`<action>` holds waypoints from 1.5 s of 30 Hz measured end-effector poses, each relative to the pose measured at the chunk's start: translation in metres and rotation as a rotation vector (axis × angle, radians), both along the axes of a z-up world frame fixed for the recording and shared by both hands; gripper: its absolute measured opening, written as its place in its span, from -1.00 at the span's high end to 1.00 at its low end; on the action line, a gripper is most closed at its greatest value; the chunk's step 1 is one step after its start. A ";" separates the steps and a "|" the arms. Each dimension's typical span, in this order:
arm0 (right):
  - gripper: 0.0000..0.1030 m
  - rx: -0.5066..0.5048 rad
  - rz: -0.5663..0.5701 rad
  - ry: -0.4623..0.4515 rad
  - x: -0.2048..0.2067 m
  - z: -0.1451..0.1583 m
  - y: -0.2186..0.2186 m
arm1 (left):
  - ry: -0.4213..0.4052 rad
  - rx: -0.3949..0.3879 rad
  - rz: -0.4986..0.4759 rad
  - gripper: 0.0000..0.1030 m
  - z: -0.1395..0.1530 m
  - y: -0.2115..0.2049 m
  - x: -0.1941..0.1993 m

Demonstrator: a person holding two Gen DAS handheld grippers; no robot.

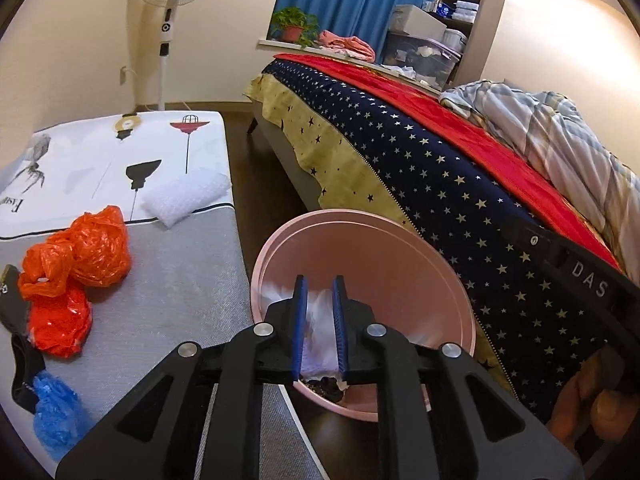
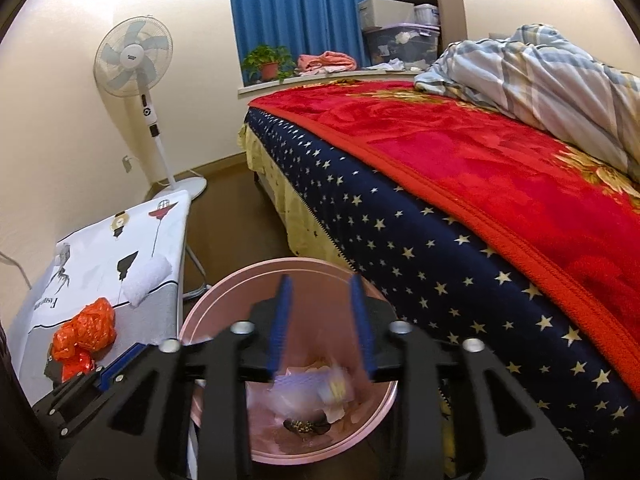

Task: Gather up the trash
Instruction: 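Open the left tool over the pink bin to drop the white paper, then grasp the blue plastic bag with the right tool while the left tool grasps the black strap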

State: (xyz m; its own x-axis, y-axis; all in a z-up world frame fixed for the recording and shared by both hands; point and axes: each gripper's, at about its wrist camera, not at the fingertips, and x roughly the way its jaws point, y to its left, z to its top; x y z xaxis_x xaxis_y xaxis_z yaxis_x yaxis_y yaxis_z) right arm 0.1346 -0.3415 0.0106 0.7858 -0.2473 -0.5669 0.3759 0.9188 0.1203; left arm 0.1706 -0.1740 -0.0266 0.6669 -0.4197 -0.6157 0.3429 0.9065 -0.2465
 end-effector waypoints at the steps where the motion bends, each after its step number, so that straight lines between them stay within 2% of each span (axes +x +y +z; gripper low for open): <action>1: 0.28 -0.001 0.000 -0.003 0.000 0.000 0.000 | -0.003 0.001 0.003 0.74 0.001 0.001 0.000; 12: 0.28 0.000 0.083 -0.038 -0.004 0.004 0.019 | -0.037 0.018 0.049 0.74 0.011 0.027 -0.011; 32: 0.30 0.037 0.423 -0.047 -0.015 -0.011 0.116 | -0.073 0.051 0.276 0.74 0.026 0.139 -0.046; 39: 0.30 0.042 0.539 -0.042 -0.020 -0.023 0.154 | -0.032 0.043 0.375 0.74 0.014 0.182 -0.055; 45: 0.30 0.085 0.627 -0.019 -0.022 -0.036 0.175 | 0.021 0.017 0.449 0.74 0.001 0.208 -0.059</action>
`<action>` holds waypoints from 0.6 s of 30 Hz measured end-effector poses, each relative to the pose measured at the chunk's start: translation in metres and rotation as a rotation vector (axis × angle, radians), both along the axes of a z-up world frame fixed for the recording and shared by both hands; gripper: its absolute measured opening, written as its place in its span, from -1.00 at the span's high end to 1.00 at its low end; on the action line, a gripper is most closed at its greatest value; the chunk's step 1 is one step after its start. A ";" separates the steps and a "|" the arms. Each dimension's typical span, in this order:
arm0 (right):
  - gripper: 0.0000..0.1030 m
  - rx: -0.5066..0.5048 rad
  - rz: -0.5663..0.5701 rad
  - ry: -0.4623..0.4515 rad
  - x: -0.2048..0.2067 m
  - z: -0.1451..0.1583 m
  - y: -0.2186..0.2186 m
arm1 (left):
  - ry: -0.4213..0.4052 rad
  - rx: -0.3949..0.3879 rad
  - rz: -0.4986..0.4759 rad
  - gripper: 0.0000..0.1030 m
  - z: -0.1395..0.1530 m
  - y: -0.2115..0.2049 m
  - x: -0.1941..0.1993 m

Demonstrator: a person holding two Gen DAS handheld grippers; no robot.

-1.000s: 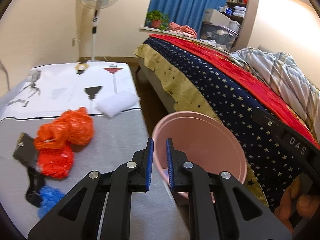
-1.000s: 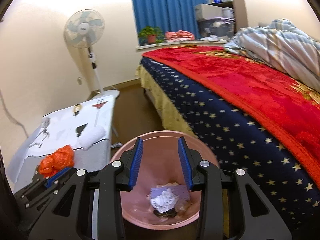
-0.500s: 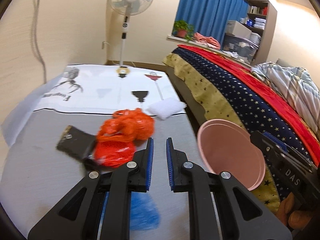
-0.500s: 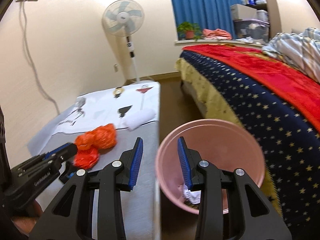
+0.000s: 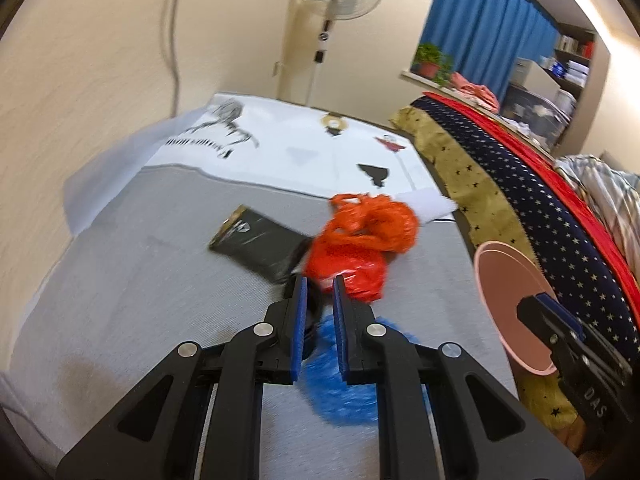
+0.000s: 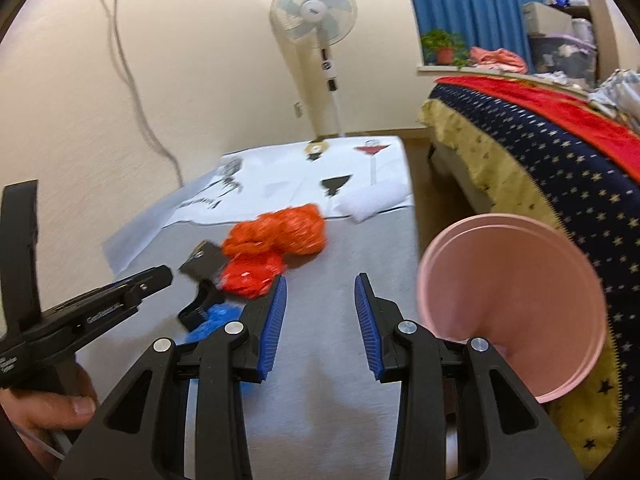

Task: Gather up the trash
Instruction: 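Grasp the blue plastic bag with the right tool while the left tool grasps the black strap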

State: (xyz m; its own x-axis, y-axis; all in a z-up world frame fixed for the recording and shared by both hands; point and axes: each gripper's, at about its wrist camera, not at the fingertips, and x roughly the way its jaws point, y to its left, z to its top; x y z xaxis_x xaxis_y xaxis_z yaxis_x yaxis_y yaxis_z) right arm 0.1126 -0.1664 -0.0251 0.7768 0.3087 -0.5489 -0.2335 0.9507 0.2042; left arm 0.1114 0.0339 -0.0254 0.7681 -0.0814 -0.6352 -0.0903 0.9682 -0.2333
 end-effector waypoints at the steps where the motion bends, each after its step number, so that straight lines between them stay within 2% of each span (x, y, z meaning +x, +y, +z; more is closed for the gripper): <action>1: 0.30 0.004 0.014 0.006 0.000 -0.002 0.003 | 0.007 -0.005 0.008 0.74 -0.002 0.003 0.000; 18: 0.28 0.025 0.167 0.149 0.019 -0.041 0.041 | 0.078 -0.030 0.006 0.74 -0.028 0.008 0.013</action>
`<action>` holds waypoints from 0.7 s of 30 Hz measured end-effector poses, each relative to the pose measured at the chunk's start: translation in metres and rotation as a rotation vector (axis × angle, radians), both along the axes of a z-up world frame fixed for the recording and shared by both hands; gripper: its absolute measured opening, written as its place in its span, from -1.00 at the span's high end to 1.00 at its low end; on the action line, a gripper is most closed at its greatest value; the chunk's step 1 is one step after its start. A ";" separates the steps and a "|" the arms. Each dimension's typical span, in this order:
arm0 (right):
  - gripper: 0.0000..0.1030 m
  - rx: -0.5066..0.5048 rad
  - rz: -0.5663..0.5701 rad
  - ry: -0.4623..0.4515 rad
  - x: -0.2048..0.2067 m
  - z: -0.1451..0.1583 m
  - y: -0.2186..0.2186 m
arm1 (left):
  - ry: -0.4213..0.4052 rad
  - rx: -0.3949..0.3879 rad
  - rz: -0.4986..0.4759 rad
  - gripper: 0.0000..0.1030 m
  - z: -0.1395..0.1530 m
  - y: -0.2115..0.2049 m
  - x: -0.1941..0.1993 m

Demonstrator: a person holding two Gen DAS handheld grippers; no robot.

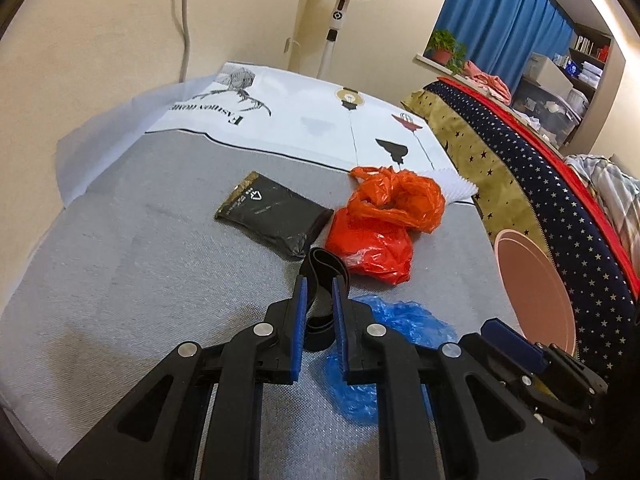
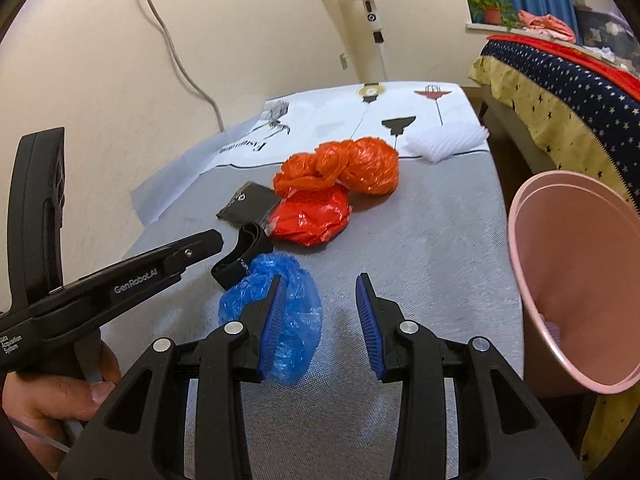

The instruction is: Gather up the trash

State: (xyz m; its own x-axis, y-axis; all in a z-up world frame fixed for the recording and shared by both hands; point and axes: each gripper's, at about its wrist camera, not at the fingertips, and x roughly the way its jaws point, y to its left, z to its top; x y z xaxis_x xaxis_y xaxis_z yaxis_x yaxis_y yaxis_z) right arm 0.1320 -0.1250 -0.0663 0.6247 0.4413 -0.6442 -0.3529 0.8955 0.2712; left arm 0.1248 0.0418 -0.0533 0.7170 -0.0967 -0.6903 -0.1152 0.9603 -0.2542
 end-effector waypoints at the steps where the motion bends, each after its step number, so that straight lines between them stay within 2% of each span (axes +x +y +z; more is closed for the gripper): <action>1: 0.28 0.000 0.004 0.007 0.001 -0.002 0.001 | 0.007 -0.001 -0.001 0.74 -0.002 0.000 0.001; 9: 0.31 -0.019 0.027 0.057 0.006 -0.014 0.007 | 0.051 0.009 0.000 0.74 -0.012 -0.001 0.009; 11: 0.41 -0.019 0.031 0.063 0.007 -0.016 0.007 | 0.057 0.009 0.000 0.74 -0.013 -0.001 0.009; 13: 0.63 -0.020 0.039 0.068 0.007 -0.017 0.008 | 0.062 0.010 -0.002 0.74 -0.015 -0.001 0.010; 16: 0.84 -0.027 0.048 0.074 0.007 -0.018 0.009 | 0.069 0.009 -0.010 0.74 -0.016 -0.002 0.010; 21: 0.96 -0.042 0.039 0.045 0.003 -0.013 0.006 | 0.051 0.010 -0.011 0.95 -0.011 -0.001 0.010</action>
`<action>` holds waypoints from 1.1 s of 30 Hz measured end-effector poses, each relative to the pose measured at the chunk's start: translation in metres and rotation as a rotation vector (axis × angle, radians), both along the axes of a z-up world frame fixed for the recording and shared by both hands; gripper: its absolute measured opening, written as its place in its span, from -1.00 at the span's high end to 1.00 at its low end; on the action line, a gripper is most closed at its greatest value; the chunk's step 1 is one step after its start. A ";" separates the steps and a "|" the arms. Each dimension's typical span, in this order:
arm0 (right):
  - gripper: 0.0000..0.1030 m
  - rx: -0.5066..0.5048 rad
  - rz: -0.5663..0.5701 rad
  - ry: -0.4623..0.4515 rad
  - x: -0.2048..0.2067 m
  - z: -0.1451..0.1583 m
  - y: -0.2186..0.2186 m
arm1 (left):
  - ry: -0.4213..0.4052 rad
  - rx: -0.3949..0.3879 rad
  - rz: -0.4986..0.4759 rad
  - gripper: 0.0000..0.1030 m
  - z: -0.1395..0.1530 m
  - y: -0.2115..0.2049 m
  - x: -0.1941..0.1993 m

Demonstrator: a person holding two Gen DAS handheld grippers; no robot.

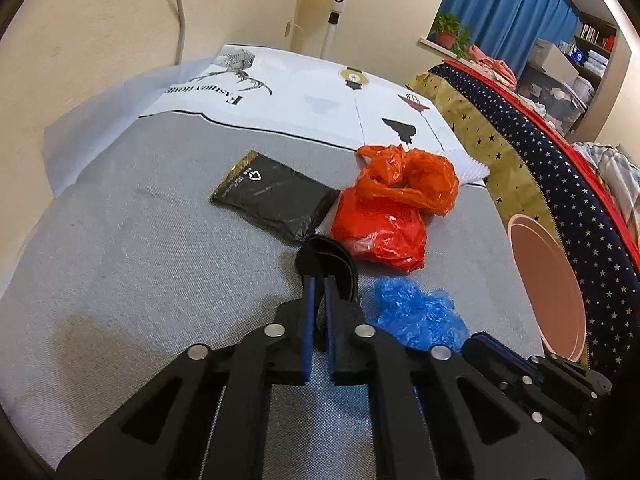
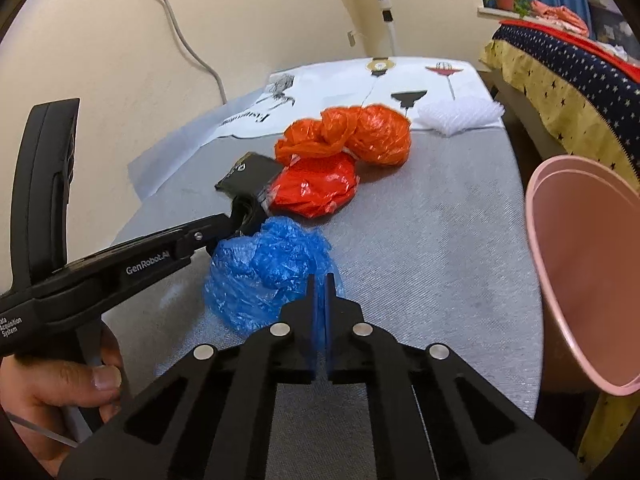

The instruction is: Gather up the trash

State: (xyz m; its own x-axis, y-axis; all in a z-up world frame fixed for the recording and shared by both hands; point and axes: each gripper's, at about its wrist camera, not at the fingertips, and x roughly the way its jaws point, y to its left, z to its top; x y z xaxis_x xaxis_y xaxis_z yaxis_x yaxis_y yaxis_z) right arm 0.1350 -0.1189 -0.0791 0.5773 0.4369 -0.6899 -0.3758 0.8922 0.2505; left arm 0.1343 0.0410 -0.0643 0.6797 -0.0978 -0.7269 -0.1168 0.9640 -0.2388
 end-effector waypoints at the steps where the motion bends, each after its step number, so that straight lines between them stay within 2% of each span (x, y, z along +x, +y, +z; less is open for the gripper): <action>1: 0.98 -0.002 -0.007 -0.013 -0.002 0.003 -0.002 | -0.004 0.000 0.000 0.98 0.001 0.000 0.000; 11: 0.99 -0.008 -0.073 -0.084 -0.012 0.024 -0.023 | -0.044 0.005 -0.011 1.00 0.015 -0.002 -0.008; 17: 0.99 -0.020 -0.102 -0.100 -0.018 0.030 -0.030 | -0.007 -0.026 -0.002 0.95 0.005 0.001 -0.008; 18: 0.99 -0.024 -0.106 -0.099 -0.019 0.030 -0.031 | -0.002 -0.025 -0.009 0.85 0.003 -0.001 -0.007; 21: 0.99 -0.030 -0.114 -0.094 -0.020 0.029 -0.034 | -0.003 -0.015 -0.023 0.35 0.003 -0.006 -0.006; 22: 0.99 -0.031 -0.118 -0.093 -0.020 0.028 -0.035 | -0.002 -0.014 -0.025 0.33 0.002 -0.007 -0.006; 27: 0.99 -0.031 -0.130 -0.084 -0.018 0.026 -0.038 | 0.033 -0.005 -0.036 0.37 -0.006 -0.009 -0.002; 28: 0.99 -0.032 -0.132 -0.083 -0.018 0.026 -0.038 | 0.036 -0.004 -0.039 0.56 -0.007 -0.010 -0.002; 29: 0.99 -0.033 -0.132 -0.084 -0.018 0.026 -0.038 | 0.037 -0.001 -0.044 0.65 -0.008 -0.011 -0.002; 33: 0.99 -0.033 -0.137 -0.094 -0.019 0.028 -0.039 | 0.004 0.034 -0.068 0.82 0.001 -0.017 -0.005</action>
State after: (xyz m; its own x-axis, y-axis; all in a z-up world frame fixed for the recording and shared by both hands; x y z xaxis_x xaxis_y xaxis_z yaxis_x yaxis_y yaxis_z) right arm 0.1165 -0.1578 -0.0509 0.6927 0.3276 -0.6426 -0.2709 0.9438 0.1891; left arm 0.1290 0.0244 -0.0637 0.6694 -0.1191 -0.7333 -0.0517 0.9772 -0.2059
